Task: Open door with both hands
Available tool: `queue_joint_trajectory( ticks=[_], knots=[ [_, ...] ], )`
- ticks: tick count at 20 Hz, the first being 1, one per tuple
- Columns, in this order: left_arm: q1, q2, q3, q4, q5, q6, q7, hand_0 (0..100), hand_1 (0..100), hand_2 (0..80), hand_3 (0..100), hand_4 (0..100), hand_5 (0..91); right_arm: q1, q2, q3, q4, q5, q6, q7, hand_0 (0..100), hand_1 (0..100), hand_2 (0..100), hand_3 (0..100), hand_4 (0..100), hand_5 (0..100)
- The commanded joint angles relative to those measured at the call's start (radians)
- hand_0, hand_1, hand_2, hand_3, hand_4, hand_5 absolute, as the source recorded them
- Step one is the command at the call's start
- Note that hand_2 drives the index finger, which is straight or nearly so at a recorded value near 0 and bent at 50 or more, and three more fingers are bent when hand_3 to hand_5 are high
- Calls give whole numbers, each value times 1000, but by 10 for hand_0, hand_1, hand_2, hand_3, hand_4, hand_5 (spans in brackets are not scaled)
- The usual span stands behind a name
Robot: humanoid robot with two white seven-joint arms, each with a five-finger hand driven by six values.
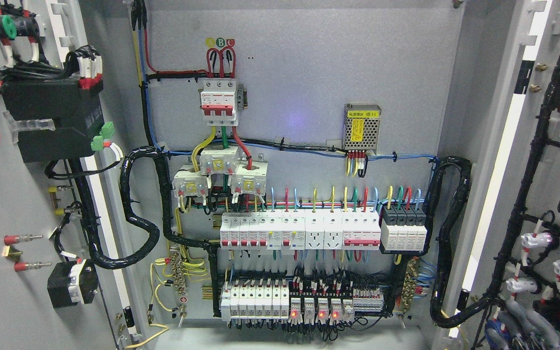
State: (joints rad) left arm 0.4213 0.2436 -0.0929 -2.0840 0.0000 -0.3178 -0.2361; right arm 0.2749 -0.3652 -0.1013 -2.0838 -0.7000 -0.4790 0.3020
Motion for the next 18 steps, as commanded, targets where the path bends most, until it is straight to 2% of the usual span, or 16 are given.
queue_joint_trajectory(
  ticks=[1, 3, 6, 11, 15, 18],
  knots=[
    [-24, 2, 122, -24, 34, -6, 0, 0, 0, 0, 0, 0, 0, 0, -57, -64, 4, -3, -1, -6, 0, 0, 0, 0, 0, 0],
    [-29, 5, 162, -24, 78, -6, 0, 0, 0, 0, 0, 0, 0, -2, -57, -89, 5, -6, -1, -6, 0, 0, 0, 0, 0, 0],
    [-29, 10, 200, -24, 126, -6, 0, 0, 0, 0, 0, 0, 0, -5, -57, -89, 22, -10, -1, -6, 0, 0, 0, 0, 0, 0],
    [-29, 19, 231, -24, 166, -7, 0, 0, 0, 0, 0, 0, 0, -6, -54, -107, 27, -9, -1, -6, 0, 0, 0, 0, 0, 0],
    [-27, 17, 252, -24, 175, -9, 0, 0, 0, 0, 0, 0, 0, -5, -55, -127, 34, -9, -1, -4, 0, 0, 0, 0, 0, 0],
    [-27, 19, 283, -24, 213, -9, 0, 0, 0, 0, 0, 0, 0, -2, -54, -141, 34, -9, -1, -6, 0, 0, 0, 0, 0, 0]
  ],
)
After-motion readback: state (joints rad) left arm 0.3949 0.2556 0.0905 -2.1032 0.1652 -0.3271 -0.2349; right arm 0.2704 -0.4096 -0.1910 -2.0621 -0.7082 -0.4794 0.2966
